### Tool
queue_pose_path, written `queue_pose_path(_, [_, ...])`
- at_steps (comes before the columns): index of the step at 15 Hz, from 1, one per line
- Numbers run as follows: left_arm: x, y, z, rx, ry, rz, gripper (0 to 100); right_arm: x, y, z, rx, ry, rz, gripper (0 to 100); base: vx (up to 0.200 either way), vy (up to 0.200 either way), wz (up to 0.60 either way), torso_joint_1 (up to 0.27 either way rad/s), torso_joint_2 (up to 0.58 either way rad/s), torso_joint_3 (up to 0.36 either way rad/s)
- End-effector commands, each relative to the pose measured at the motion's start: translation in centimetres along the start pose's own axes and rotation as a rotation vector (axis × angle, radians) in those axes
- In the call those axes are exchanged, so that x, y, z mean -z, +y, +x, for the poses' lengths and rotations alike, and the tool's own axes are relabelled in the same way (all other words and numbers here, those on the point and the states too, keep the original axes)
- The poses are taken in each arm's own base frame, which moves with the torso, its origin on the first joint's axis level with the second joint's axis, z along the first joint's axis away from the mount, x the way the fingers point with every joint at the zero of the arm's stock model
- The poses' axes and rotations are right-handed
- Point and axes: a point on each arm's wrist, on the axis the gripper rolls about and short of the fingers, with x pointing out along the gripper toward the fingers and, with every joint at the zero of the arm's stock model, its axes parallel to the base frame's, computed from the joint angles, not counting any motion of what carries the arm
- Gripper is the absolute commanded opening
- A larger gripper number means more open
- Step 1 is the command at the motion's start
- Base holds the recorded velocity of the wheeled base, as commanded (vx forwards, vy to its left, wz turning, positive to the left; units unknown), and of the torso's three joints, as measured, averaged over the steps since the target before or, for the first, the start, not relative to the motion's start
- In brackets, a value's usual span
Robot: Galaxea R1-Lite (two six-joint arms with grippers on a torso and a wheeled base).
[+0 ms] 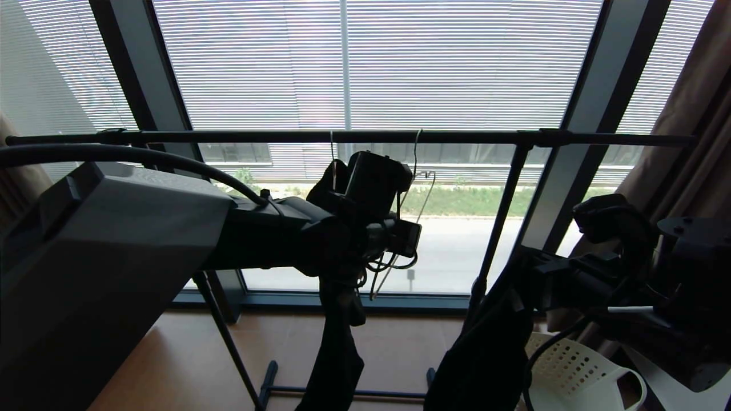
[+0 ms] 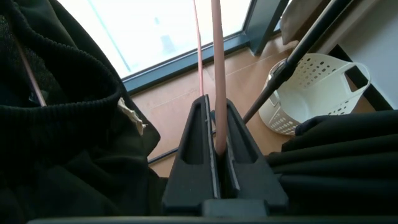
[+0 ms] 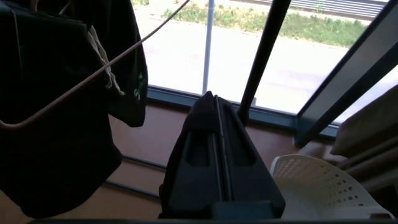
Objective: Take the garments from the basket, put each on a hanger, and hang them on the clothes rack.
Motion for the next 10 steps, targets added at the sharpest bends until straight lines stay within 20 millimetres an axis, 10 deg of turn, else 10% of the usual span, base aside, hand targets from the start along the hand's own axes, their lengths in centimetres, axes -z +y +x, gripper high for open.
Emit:
queue_pose_path(1, [-0.4,0.1,-0.4,0.0,-0.013,-0.003,0,0.0,0.0,0.1,0.0,0.002,-0.001,0,0.0,0.0,0.0,0.0,0.0,0.0])
queue_pose_path(10, [-2.6,0.6,-5.3,0.026,-0.084,-0.01,0,0.0,0.0,0.1,0.0,0.001,0.0,0,0.0,0.0,0.0,0.0,0.0,0.0])
